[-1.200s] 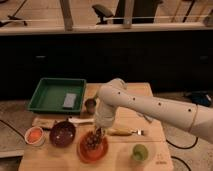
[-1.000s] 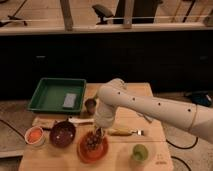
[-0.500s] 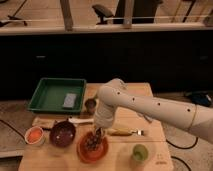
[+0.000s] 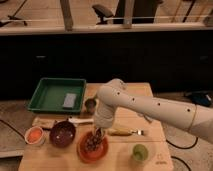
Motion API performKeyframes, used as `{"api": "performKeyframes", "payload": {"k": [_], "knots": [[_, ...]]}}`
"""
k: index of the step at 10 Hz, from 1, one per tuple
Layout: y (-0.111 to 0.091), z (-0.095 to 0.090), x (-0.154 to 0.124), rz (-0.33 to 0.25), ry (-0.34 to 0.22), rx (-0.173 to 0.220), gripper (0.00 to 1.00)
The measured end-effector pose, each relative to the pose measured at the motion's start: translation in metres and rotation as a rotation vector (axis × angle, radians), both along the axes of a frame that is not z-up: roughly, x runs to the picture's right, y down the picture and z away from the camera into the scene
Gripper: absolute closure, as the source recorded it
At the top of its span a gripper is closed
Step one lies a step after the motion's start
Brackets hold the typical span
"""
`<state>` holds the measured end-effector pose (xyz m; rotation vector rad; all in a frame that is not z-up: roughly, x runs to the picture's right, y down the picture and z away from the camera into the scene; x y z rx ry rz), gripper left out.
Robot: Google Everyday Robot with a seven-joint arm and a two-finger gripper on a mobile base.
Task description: Place grapes in red bowl
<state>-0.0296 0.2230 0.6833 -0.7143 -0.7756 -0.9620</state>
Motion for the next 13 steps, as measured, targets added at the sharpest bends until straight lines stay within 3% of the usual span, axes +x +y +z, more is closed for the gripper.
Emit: {"api": "performKeyframes", "payload": {"k": [13], "knots": [[0.002,-0.003,-0.0019,-0.031,-0.034,0.004,0.99]]}}
